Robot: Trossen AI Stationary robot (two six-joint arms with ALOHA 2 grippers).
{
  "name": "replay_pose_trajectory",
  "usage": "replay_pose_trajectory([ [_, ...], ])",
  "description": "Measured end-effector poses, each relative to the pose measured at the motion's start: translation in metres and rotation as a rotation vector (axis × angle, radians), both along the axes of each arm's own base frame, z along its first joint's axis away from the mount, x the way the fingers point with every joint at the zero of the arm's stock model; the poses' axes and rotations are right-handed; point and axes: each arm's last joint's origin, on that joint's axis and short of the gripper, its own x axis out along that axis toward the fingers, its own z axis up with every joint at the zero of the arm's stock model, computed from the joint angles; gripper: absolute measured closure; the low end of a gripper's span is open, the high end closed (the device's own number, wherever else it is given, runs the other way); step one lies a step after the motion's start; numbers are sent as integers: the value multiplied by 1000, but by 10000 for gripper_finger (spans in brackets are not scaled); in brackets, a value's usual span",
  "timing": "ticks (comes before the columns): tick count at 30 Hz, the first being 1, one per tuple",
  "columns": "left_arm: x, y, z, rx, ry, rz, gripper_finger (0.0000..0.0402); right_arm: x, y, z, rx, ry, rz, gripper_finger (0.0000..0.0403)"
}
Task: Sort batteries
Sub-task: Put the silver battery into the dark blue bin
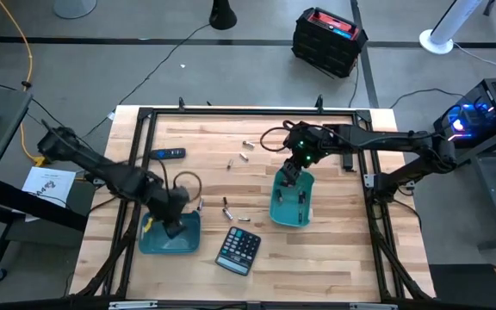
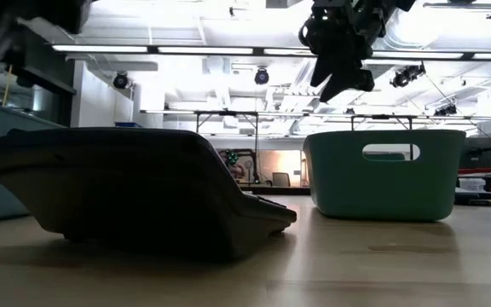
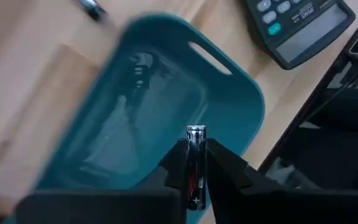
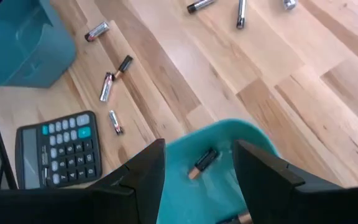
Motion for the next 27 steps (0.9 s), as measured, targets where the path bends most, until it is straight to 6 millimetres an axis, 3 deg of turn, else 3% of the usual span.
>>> replay_pose_trajectory([
  [5, 5, -11, -16, -5, 19, 11, 299, 0, -2, 0, -3, 0, 3, 222],
  [12, 15, 27, -11, 153, -6, 88, 221, 0, -2, 0, -7, 0, 11, 222],
  [20, 47, 83, -45, 115, 132, 235, 205, 0, -2, 0, -8, -2, 11, 222],
  [27, 69, 95, -83, 20, 260, 314, 205, 0, -2, 0, -9, -3, 11, 222],
])
